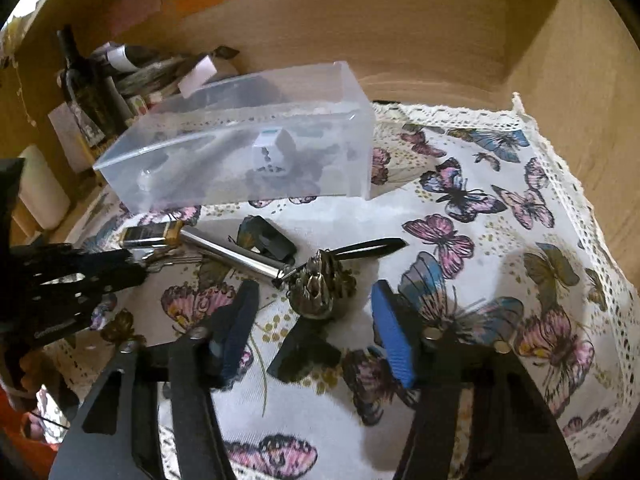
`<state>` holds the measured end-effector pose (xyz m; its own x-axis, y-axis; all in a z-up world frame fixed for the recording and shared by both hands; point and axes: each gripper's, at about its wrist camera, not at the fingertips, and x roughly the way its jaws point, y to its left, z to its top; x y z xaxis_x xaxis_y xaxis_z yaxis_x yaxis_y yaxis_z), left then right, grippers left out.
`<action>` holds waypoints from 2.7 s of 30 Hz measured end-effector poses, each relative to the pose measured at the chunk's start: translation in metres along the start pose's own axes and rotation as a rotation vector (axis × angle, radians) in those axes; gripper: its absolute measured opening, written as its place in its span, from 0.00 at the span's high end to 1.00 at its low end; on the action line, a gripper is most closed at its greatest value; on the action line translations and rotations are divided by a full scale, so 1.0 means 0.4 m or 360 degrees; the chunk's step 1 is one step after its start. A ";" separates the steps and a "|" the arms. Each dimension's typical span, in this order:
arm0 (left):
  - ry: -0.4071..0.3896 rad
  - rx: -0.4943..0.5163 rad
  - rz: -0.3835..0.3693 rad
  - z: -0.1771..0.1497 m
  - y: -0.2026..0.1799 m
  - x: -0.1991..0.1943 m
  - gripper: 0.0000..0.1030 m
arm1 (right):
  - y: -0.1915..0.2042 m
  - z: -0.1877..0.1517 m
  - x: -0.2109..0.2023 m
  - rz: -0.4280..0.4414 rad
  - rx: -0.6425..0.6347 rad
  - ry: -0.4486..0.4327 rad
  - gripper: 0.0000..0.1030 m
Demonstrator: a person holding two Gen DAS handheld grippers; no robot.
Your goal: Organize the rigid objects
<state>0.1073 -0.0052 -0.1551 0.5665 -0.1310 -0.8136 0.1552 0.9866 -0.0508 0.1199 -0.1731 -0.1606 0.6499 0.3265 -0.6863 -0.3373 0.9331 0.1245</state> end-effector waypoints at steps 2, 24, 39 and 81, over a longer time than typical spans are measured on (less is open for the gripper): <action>-0.0010 -0.0009 -0.0004 -0.006 0.004 -0.008 0.77 | -0.003 0.000 0.022 0.0025 0.0006 0.0045 0.62; -0.0219 -0.0013 -0.0010 -0.014 -0.001 -0.135 0.77 | -0.028 0.002 -0.041 0.0021 0.0063 -0.0109 0.70; -0.0405 -0.0016 0.0004 0.025 -0.012 -0.209 0.78 | -0.019 0.047 -0.094 0.0058 0.0043 -0.0281 0.70; -0.0032 -0.0044 0.0043 0.001 -0.052 -0.041 0.14 | 0.011 0.151 -0.101 0.0162 -0.0058 -0.0410 0.70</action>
<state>0.0949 -0.0234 -0.1405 0.5864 -0.1057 -0.8031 0.1172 0.9921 -0.0450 0.1331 -0.1730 -0.0890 0.7617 0.4500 -0.4662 -0.4307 0.8892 0.1544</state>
